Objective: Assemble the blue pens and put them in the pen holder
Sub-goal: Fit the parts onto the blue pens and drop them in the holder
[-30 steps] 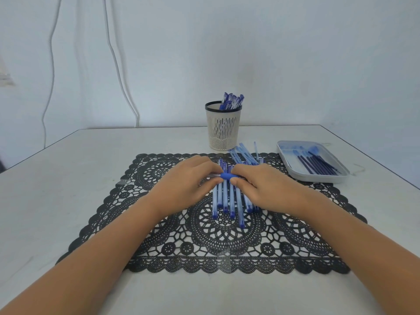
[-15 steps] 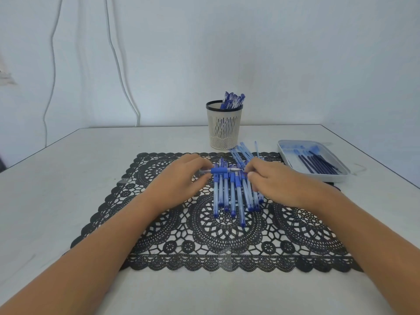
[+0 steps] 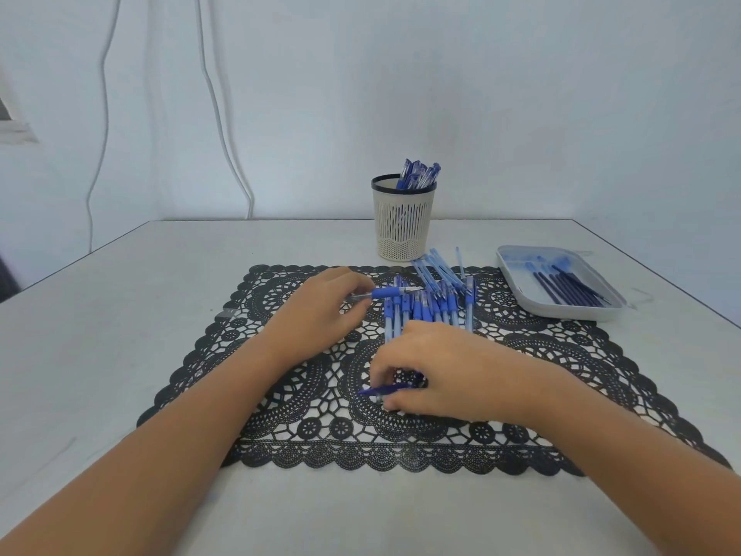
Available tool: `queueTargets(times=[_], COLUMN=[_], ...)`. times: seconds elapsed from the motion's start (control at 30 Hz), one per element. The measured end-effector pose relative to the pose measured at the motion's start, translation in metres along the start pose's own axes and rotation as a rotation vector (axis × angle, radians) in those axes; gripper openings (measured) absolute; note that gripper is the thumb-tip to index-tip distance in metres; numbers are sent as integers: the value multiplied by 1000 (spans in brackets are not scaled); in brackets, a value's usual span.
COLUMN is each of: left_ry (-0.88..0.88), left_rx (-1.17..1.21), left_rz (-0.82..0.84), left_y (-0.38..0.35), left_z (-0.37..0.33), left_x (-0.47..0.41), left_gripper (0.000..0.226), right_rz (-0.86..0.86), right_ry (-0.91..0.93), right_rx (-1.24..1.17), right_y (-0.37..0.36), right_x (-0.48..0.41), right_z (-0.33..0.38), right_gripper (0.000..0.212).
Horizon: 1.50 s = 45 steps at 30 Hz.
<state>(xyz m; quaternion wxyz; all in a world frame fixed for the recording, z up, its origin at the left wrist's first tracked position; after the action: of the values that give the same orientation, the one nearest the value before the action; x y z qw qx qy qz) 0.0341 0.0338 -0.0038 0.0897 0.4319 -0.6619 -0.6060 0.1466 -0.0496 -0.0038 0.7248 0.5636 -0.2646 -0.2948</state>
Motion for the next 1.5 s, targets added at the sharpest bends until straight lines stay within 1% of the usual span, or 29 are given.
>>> queueTargets(times=[0.07, 0.13, 0.17, 0.23, 0.3, 0.33, 0.37, 0.4, 0.47, 0.5, 0.6, 0.7, 0.8, 0.87, 0.9, 1.0, 1.03, 1.07, 1.13, 1.17, 1.23, 1.27, 1.33, 1.37, 1.4, 1.43, 1.47, 1.5], left_ry=[0, -3, -5, -11, -15, -18, -24, -33, -66, -81, -106, -107, -85, -75, -81, -96, -97, -100, -102, -101, -100, -102, -106, -109, -110, -110, -108, -106], left_rx=[8, 13, 13, 17, 21, 24, 29, 32, 23, 13, 19, 112, 175, 178, 168, 133, 126, 117, 109, 113, 119, 118, 111, 106, 104, 108, 116, 122], left_rz=[-3, -4, -4, -5, -2, 0, 3, 5, 3, -2, 1, 19, 17, 14, 12, 25, 30, 31, 30, 28, 21, 19, 23, 28, 31, 29, 23, 15], left_y=[1, 1, 1, 1, 1, 1, 0, 0, -1, -1, 0, 2, 5, 5, 5, 2, 2, 2, 2, 2, 3, 3, 2, 2, 2, 2, 2, 3], left_z=[0, -1, -2, -3, -6, -7, -9, -11, -16, -19, -21, -21, -19, -17, -17, -18, -18, -18, -18, -19, -20, -20, -20, -20, -20, -19, -18, -18], left_x=[0, 0, 0, 0, -1, -1, -2, -2, -1, -1, -2, -3, -3, -2, -2, -3, -3, -3, -3, -3, -2, -3, -3, -3, -3, -3, -2, -3], left_gripper=[18, 18, 18, 18, 18, 18, 18, 18, 18, 18, 18, 21, 21, 19, 20, 23, 23, 23, 23, 25, 28, 28, 27, 25, 23, 23, 23, 24], right_rz=[10, -17, -73, -284, -490, -542, -544, -510, -436, -418, -419, -459, -477, -480, -479, -473, -459, -439, -418, -425, -434, -430, -406, -403, -400, -395, -394, -394], right_ry=[1, -15, -36, -139, -317, -401, -464, -505, -525, -519, -480, -422, -352, -312, -320, -394, -398, -383, -328, -308, -322, -347, -384, -382, -359, -335, -313, -305], right_rx=[7, -54, -95, -170, -251, -301, -347, -371, -383, -394, -474, -569, -574, -645, -654, -612, -632, -647, -676, -698, -700, -656, -558, -541, -560, -599, -638, -665], right_y=[-1, 2, 6, 17, 25, 26, 24, 22, 17, 16, 17, 18, 19, 19, 18, 17, 17, 16, 14, 15, 15, 15, 17, 17, 17, 18, 17, 16], right_x=[0, 0, 1, 4, 12, 15, 17, 17, 14, 13, 12, 12, 11, 11, 11, 11, 11, 11, 10, 10, 11, 11, 11, 11, 11, 11, 11, 11], right_z=[-1, -6, -10, -24, -46, -57, -66, -73, -78, -78, -76, -75, -73, -73, -74, -79, -80, -81, -81, -81, -80, -79, -76, -75, -74, -73, -74, -74], right_gripper=[20, 24, 25, 20, 18, 21, 26, 32, 44, 45, 39, 32, 15, 6, 9, 35, 37, 32, 11, 4, 12, 14, 27, 26, 19, 8, 8, 16])
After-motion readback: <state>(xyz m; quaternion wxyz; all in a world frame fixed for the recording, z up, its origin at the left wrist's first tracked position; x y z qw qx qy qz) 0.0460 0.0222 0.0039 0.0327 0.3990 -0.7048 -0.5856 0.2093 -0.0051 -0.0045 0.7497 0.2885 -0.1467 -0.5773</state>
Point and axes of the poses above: each hand's wrist, its own x-axis away from the middle knuckle, its own y-axis out of the back of the hand, z = x × y, the point moved 5 cm from there along -x, towards the middle knuckle, and after that the axes turned 9 degrees about z, right-handed, at the moved point
